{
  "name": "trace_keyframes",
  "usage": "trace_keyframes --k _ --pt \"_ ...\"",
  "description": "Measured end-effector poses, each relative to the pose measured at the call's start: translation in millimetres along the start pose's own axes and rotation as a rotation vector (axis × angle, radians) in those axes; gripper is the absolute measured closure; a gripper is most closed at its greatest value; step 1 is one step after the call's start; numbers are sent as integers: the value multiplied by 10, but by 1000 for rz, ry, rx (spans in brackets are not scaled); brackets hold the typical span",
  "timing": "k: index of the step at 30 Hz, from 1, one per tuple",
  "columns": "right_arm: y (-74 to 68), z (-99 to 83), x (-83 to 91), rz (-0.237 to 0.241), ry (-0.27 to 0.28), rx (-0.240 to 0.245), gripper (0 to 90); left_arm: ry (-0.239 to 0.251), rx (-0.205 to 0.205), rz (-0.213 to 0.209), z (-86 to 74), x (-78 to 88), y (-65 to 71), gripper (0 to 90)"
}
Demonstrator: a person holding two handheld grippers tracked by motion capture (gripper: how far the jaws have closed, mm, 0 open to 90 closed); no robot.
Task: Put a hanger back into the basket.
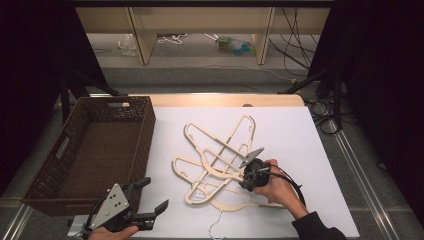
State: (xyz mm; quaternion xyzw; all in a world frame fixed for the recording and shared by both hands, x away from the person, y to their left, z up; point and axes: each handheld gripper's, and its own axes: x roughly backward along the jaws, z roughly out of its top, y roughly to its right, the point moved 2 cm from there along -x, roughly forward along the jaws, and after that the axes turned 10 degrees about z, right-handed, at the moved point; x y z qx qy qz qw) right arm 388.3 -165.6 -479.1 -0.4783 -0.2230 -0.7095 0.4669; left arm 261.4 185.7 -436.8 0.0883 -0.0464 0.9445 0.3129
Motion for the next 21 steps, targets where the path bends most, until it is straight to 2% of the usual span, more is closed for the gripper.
trace_keyframes --k 1,3,4,8,10,11,14,16,20,21 --pt "-3 3 -11 -8 -3 6 697 -1 1 0 -1 1 0 166" --pt "-11 11 -1 2 -12 9 723 -1 -20 -1 3 2 -16 166" --pt "-14 15 2 12 -16 13 735 1 -17 -1 4 1 -16 167" --pt "-44 33 -17 5 -39 30 741 -4 -27 -3 0 -3 -18 167" --pt "-34 41 -53 17 -49 15 730 -3 3 -2 -1 0 1 167" --pt "-25 48 -60 25 -50 10 730 -1 -16 -2 2 -2 -10 167" --pt "-28 68 -60 20 -64 13 732 -7 -17 -3 -3 -4 -13 167" --pt "-28 79 -60 27 -77 1 768 -7 -25 -1 -2 -9 -18 167" --pt "-50 105 -57 11 -102 29 795 -3 -19 -7 -5 -14 -8 169" --pt "-58 108 -48 13 -110 40 795 -12 -28 -2 -5 -13 -12 169"
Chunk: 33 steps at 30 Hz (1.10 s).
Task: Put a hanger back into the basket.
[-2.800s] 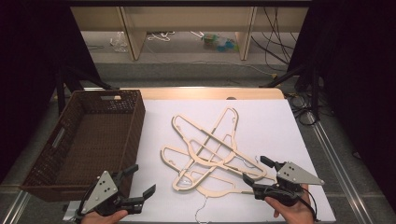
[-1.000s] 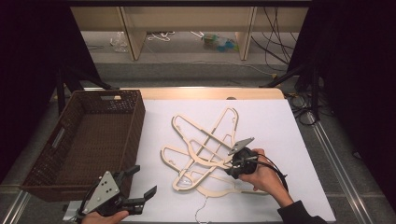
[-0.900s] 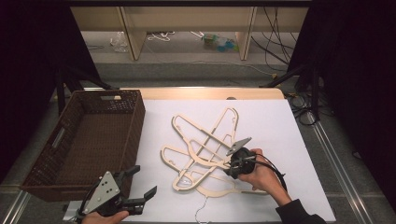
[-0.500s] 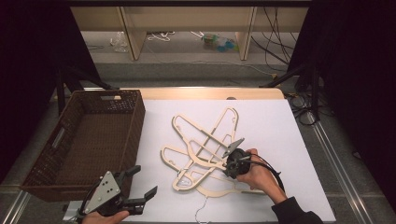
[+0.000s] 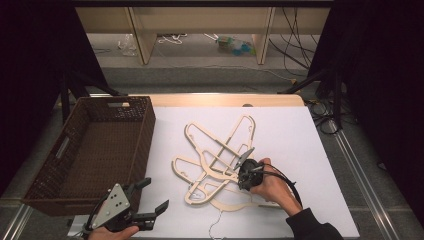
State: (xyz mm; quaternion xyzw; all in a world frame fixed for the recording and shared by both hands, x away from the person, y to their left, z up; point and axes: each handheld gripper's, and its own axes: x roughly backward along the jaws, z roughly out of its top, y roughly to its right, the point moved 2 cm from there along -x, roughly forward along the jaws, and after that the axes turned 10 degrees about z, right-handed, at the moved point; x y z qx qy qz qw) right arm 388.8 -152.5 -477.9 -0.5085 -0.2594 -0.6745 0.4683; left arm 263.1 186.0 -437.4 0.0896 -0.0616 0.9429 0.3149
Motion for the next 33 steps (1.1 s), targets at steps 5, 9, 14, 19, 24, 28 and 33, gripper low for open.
trace_keyframes --k 5,9,14,19,24,28,33 --pt "-12 3 127 -4 5 40 796 -14 -13 0 -13 -20 11 174" --pt "-27 -54 245 24 5 63 797 -46 -28 4 -42 -96 44 182" --pt "-58 -125 358 48 10 85 797 -96 -104 -13 -89 -275 116 252" --pt "-110 -170 442 92 12 112 797 -168 -184 -61 -166 -598 203 252" --pt "-139 -210 513 116 12 132 797 -202 -242 -77 -246 -866 275 279" --pt "-154 -236 545 136 10 148 797 -237 -317 -76 -313 -1000 296 275" --pt "-184 -245 583 148 9 166 797 -251 -376 -66 -322 -1124 293 274"
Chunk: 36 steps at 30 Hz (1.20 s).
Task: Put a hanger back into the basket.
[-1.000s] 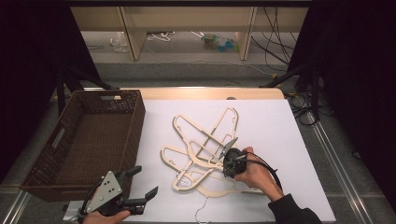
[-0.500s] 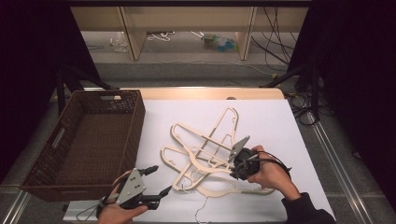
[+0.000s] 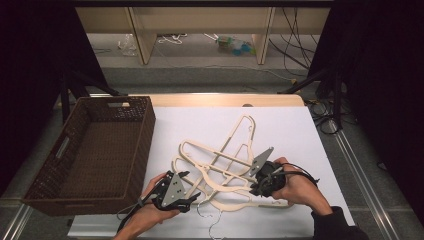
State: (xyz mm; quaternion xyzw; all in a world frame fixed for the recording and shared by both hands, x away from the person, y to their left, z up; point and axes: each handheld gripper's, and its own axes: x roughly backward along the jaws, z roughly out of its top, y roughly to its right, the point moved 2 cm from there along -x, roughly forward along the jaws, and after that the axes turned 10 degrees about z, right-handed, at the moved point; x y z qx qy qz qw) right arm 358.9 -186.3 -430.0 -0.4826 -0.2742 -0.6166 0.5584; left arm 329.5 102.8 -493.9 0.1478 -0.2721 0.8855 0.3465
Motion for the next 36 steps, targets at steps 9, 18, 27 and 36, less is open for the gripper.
trace_keyframes --k 9,18,27,36 --pt "-64 16 57 24 8 29 797 6 -78 -8 42 -192 79 288" --pt "-80 19 68 58 10 67 797 89 -213 -91 184 -213 161 479" --pt "-19 -70 153 68 47 75 798 115 -382 -136 422 -148 175 689" --pt "103 -211 425 -12 165 16 601 127 -421 -118 761 -192 101 797"
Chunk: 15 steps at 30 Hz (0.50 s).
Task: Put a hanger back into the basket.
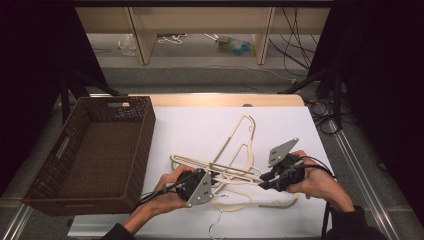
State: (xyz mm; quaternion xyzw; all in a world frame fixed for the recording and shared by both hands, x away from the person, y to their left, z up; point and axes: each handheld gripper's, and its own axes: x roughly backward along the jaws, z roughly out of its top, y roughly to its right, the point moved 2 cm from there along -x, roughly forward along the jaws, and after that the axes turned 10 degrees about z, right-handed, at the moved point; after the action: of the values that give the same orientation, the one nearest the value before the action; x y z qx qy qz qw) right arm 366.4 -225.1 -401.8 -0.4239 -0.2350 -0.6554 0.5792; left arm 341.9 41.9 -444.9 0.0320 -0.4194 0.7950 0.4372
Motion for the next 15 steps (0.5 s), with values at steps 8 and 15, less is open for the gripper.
trace_keyframes --k 8,15 --pt "39 -35 467 -205 231 -116 409 -90 66 67 176 -31 -310 845" --pt "-3 -49 636 -239 325 -133 414 -85 294 67 137 1 -604 858"
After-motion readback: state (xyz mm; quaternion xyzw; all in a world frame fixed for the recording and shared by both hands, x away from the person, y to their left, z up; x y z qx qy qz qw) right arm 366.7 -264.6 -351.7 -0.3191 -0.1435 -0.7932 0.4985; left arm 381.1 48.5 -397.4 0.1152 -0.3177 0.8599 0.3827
